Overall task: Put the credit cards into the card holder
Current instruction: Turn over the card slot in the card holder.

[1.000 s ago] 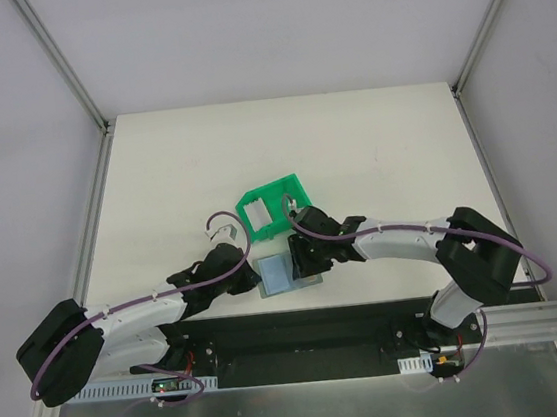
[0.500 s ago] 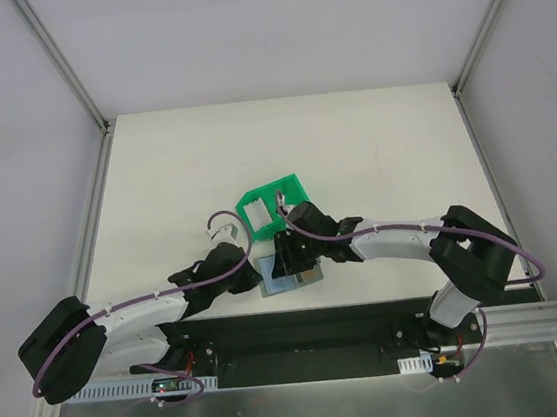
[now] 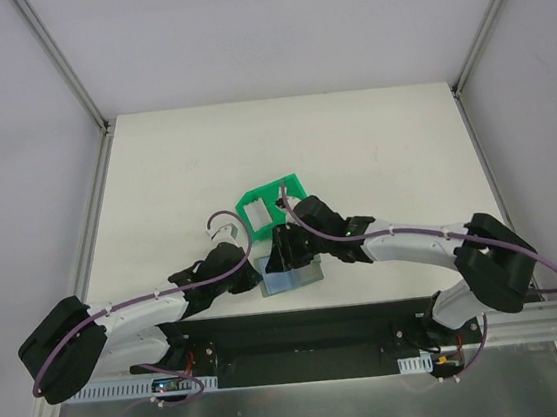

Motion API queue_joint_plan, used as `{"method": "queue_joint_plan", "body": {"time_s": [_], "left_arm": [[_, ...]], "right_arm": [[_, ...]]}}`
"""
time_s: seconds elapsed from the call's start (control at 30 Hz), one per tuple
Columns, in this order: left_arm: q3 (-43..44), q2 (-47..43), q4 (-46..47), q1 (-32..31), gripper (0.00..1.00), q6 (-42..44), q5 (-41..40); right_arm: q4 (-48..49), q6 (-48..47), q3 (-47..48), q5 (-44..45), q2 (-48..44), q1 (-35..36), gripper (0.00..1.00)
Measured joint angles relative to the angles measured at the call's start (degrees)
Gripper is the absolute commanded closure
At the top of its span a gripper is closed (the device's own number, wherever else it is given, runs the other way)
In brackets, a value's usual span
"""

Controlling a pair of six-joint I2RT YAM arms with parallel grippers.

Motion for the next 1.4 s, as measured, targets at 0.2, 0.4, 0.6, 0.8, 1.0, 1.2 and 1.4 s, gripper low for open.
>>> {"method": "queue_joint_plan", "body": {"time_s": [0.2,0.4,0.6,0.8,1.0,1.2,1.4], "left_arm": [[-0.02,-0.11,0.0,0.0,1.0,-0.02,0.0],[-0.02,-0.13,-0.02,0.0,1.0,-0.02,0.0],[-0.02,-0.13,-0.02,0.0,1.0,0.0,0.02],[-0.02,-0.13,-0.02,0.0,1.0,0.04,0.02],[-0.02,-0.13,-0.02,0.0,1.0,0.04,0.02],[-0.02,-0.13,0.0,0.0,1.0,0.04,0.07],[-0.02,-0.13,0.02,0.0,1.0,0.04,0.09]], "right_arm": [[-9.07,-1.11,-0.31,9.14,-8.35,-1.2,0.57],[-14.25,-0.55,-3.48,11.1,-8.61,-1.49,0.56],[-15.06,2.27,-6.91,10.1,-10.56,-1.44,0.53],[-11.74,6.8,-9.88,7.45,-11.47,-1.36,0.52],[-6.38,11.82,-13.7,6.05,-11.26,-0.59,0.51],[-2.69,14.75,-15.32,6.19,-10.21,-0.11,0.51],[-0.83,15.37,-15.3,7.19,-9.42,-0.13,0.5]]}}
